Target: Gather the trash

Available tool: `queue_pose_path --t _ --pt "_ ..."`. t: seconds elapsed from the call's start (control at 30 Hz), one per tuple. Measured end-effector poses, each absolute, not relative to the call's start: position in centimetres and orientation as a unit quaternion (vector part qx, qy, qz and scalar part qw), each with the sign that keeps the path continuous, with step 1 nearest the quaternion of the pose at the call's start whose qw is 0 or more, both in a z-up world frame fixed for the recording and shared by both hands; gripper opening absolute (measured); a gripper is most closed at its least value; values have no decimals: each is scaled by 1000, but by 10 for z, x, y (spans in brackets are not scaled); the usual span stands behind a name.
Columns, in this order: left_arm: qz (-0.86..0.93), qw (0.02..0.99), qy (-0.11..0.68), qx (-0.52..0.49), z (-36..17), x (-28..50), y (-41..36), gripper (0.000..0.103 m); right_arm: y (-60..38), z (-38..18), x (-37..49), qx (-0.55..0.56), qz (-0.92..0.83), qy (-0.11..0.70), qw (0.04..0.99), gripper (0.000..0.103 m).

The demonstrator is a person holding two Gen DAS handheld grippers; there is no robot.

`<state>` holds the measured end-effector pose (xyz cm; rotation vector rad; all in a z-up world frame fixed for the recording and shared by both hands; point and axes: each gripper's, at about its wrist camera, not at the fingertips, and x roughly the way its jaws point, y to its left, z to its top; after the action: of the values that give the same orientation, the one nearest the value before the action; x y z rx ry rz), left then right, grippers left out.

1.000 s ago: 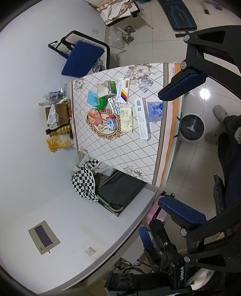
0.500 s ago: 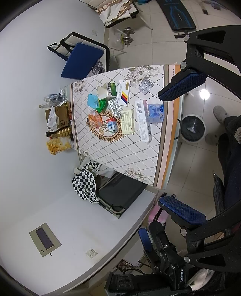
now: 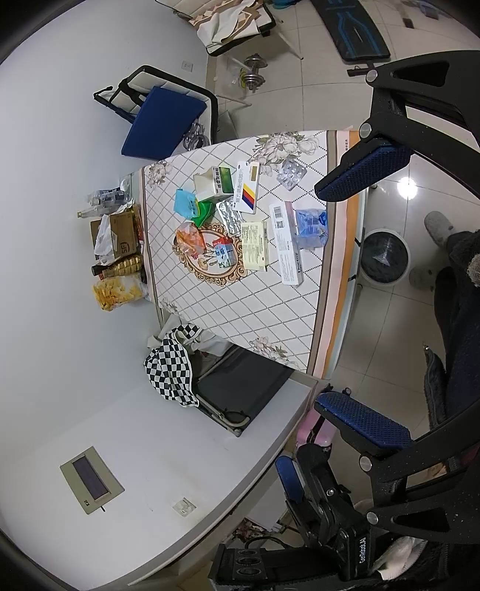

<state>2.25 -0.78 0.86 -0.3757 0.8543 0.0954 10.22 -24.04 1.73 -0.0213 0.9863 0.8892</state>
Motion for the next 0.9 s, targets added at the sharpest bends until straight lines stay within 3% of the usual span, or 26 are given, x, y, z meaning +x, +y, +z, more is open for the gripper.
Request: queue_pose_path --t 0.73,0.9 --pt "48 893 410 -178 6 28 -17 103 -243 16 106 -4 410 459 788 103" --pt "146 897 402 -112 -10 46 -13 103 -235 13 112 12 376 460 804 103"
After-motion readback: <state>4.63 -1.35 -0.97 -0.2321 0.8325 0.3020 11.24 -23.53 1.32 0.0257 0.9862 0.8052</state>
